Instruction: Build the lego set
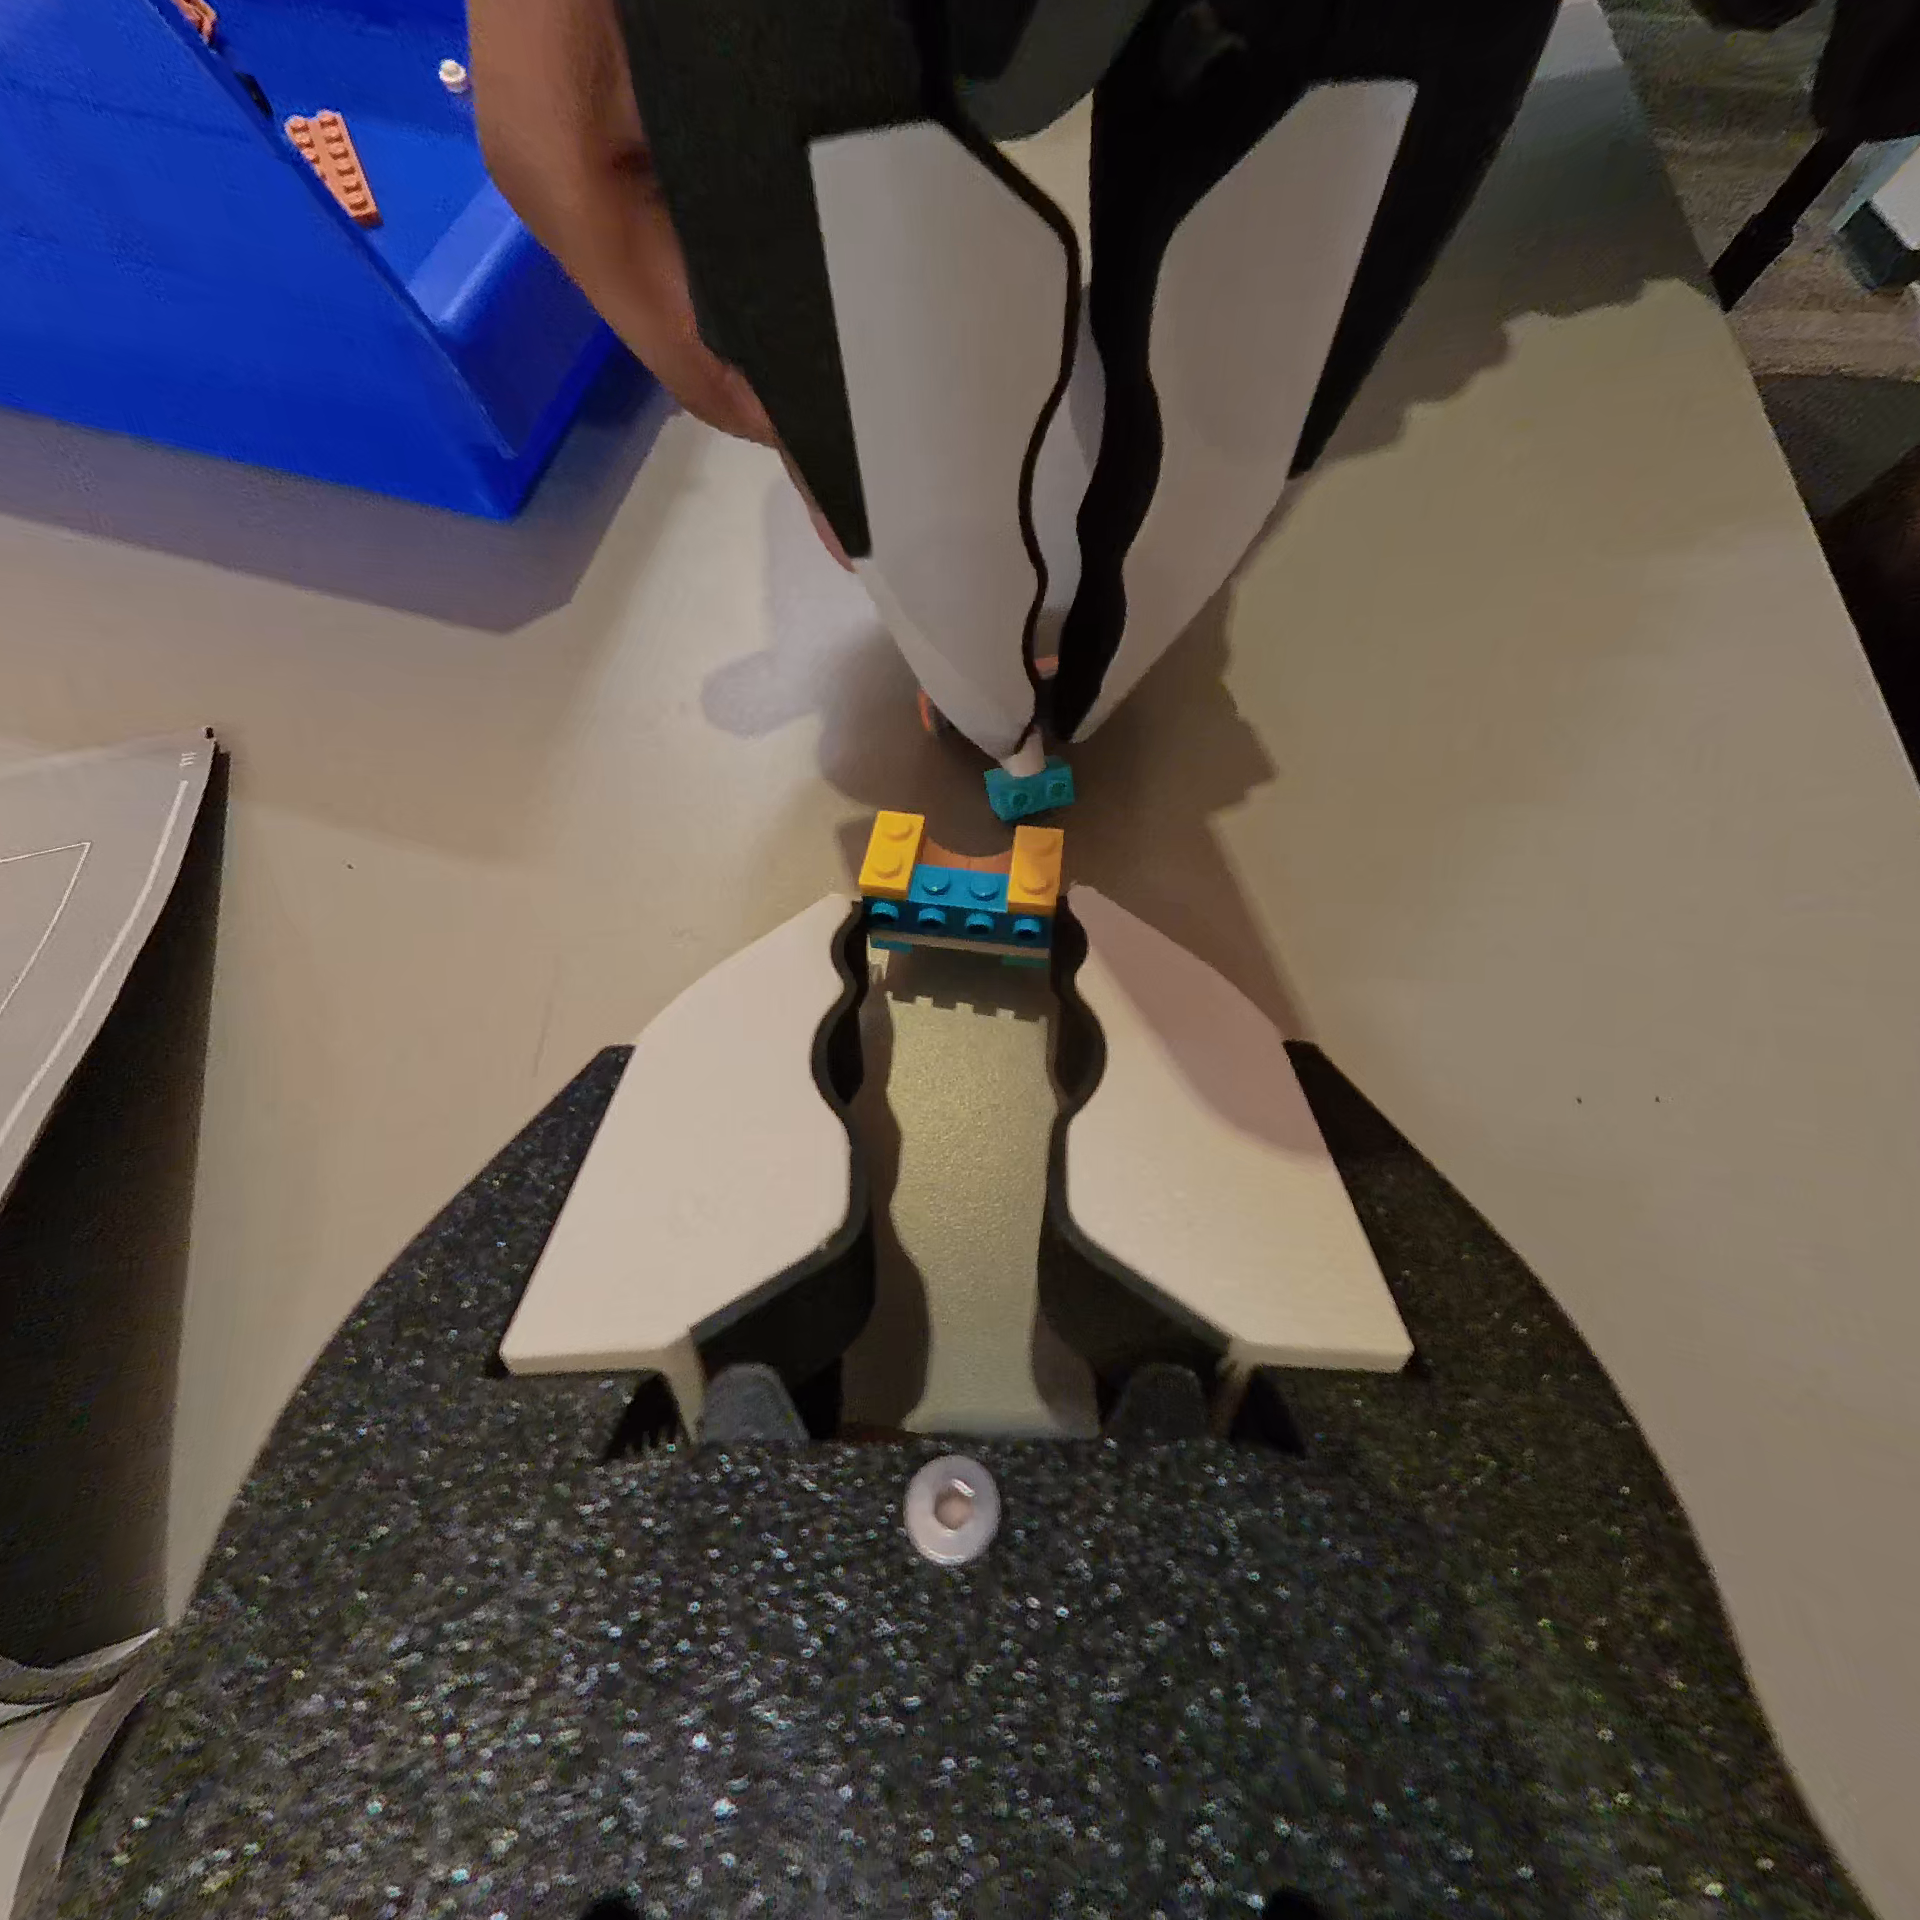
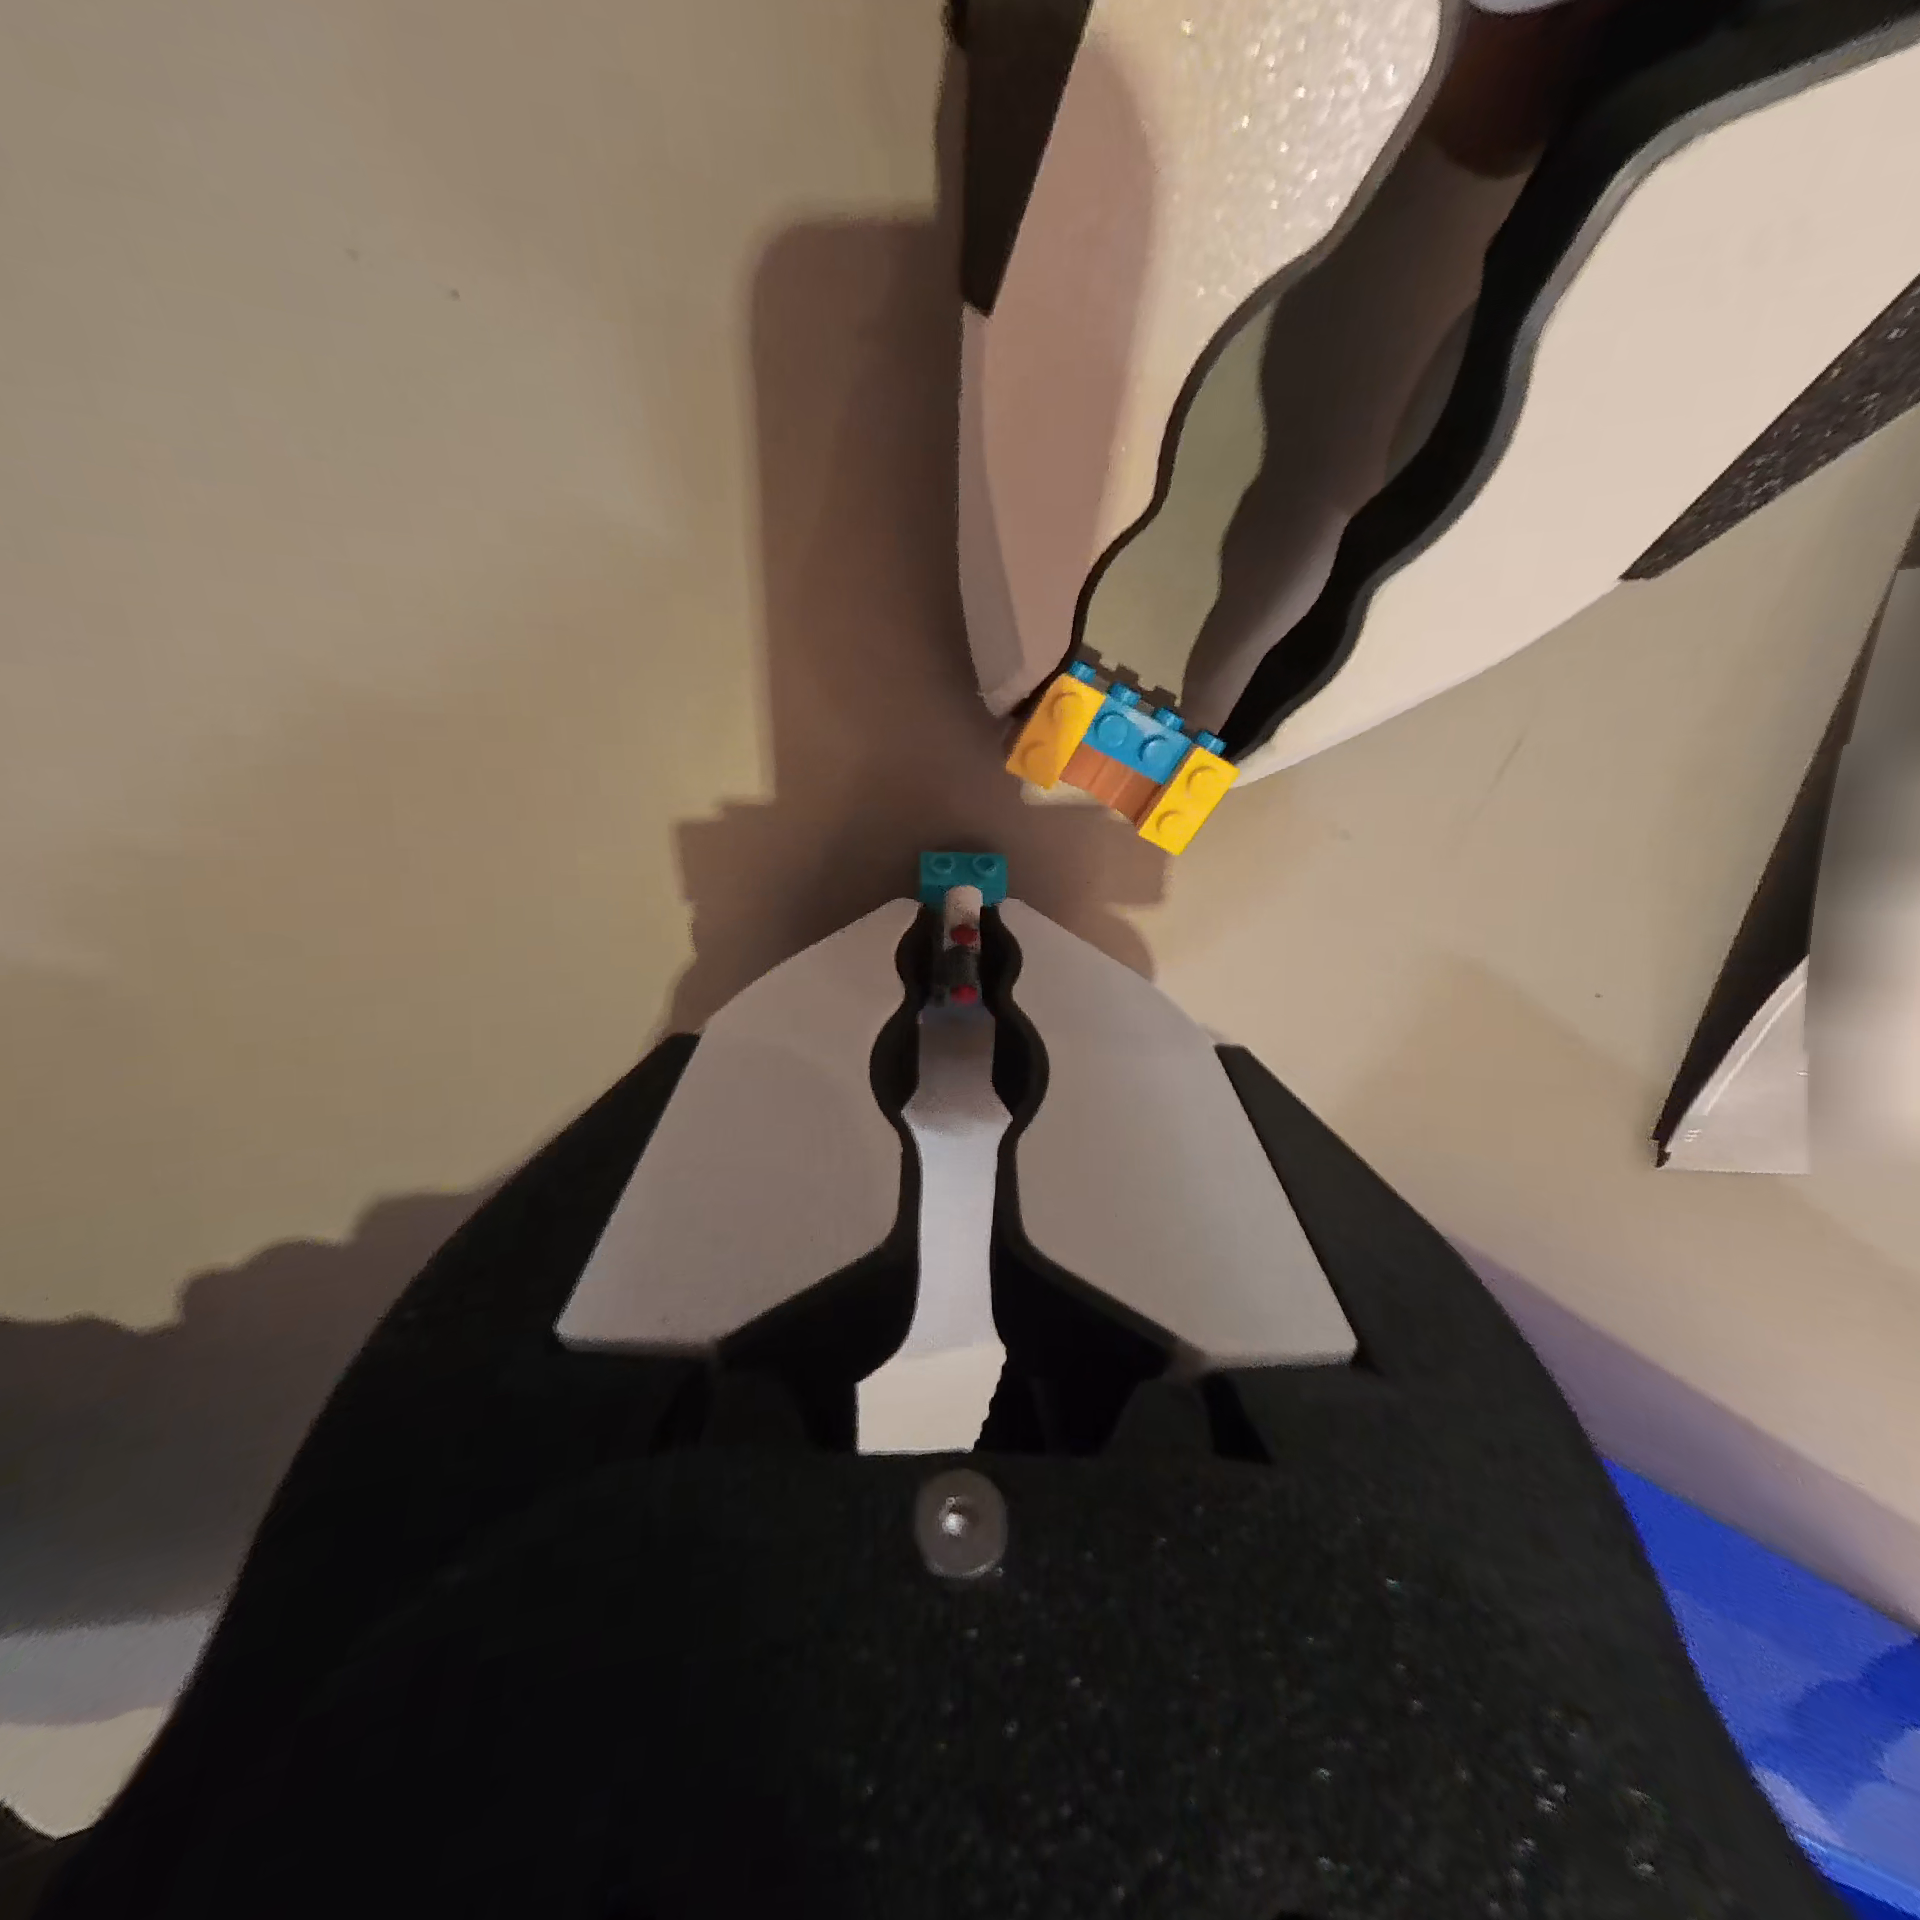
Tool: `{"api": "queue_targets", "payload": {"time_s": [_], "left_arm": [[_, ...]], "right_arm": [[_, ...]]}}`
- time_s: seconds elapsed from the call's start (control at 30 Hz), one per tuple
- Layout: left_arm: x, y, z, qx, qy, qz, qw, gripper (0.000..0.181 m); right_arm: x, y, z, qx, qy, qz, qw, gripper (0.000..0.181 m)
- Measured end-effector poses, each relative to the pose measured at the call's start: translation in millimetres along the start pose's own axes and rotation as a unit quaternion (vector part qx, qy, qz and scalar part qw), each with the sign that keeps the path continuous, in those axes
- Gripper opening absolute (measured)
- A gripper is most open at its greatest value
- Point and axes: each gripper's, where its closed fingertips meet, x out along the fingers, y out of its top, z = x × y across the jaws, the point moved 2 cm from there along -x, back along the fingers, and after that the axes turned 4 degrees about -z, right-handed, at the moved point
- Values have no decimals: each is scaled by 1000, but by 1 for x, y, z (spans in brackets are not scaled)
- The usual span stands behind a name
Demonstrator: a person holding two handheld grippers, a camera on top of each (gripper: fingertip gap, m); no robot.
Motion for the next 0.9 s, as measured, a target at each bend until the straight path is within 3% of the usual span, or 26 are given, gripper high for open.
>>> {"api": "queue_targets", "payload": {"time_s": [0.4,0.53,0.7,0.83,0.9], "left_arm": [[0,0,0,1,0,2,1000,34],[-2,1,-2,0,5,8,1000,34],[-8,7,-11,-3,29,35,999,34],[-14,14,-14,-6,38,66,997,34],[-17,20,-13,0,40,87,995,34]], "right_arm": [[9,-4,3,8,2,-24,1000,8],[9,0,5,25,3,9,1000,7],[-12,2,27,112,-51,151,981,7],[-53,14,43,178,-80,329,924,7],[-65,19,46,195,-83,378,901,7]]}}
